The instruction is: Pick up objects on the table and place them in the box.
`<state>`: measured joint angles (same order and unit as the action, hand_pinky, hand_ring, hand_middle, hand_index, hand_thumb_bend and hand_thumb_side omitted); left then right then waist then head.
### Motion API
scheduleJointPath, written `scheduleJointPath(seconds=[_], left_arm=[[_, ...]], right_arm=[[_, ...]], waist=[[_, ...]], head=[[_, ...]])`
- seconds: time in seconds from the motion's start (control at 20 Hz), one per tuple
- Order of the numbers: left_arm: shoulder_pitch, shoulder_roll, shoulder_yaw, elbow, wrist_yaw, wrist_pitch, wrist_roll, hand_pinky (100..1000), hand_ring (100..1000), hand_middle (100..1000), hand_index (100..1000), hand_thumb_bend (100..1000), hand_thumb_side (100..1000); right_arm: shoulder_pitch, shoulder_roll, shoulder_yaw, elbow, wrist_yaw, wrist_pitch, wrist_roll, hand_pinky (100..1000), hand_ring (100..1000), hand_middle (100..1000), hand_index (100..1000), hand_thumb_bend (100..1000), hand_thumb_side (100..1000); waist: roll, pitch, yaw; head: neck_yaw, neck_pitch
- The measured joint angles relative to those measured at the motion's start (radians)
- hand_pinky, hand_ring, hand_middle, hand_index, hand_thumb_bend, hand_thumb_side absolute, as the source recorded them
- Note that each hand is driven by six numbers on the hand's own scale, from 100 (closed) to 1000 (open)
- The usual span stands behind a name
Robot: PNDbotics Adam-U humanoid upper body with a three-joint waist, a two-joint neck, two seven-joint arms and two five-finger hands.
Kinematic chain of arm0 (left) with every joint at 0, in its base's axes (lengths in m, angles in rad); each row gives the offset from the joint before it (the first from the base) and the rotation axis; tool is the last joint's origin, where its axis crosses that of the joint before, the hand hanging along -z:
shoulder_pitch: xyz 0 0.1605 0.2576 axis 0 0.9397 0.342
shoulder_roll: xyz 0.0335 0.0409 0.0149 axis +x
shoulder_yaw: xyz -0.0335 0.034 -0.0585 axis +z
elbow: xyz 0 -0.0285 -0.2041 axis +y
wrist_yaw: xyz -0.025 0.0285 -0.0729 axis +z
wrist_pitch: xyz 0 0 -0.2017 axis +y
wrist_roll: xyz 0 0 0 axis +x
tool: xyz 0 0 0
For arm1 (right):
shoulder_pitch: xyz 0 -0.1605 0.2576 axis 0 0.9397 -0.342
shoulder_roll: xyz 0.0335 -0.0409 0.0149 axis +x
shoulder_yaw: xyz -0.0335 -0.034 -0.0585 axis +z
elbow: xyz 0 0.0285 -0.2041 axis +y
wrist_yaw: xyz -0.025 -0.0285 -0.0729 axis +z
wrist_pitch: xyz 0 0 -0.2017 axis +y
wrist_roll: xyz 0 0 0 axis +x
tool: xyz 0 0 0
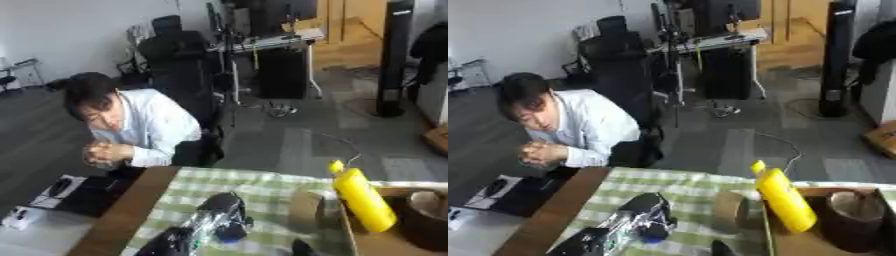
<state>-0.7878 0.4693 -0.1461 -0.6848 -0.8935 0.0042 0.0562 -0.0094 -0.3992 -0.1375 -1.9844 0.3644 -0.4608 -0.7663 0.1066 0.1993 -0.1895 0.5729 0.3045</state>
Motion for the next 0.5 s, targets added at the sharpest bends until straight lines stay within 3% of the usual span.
scheduleJointPath(seconds=[0.2, 0.5], left_arm=[[-0.001, -0.007, 0.003, 0.009, -0.023, 0.005, 0.045, 100, 100, 100, 116, 100, 298], [-0.006, -0.012, 0.004, 0.023, -0.041, 0.009, 0.094, 100, 100, 100, 100, 100, 326]], right_arm=[[-0.004, 0.0, 0.0, 0.0, -0.002, -0.002, 0.002, 895, 966, 799, 738, 100, 1000], [-0.008, 0.0, 0.0, 0.0, -0.003, -0.002, 0.002, 892, 965, 798, 736, 100, 1000]], waist=[[0.0, 0.001, -0.001], [0.0, 0.003, -0.002]], head=[[0.002, 0.0], [0.003, 0.0]])
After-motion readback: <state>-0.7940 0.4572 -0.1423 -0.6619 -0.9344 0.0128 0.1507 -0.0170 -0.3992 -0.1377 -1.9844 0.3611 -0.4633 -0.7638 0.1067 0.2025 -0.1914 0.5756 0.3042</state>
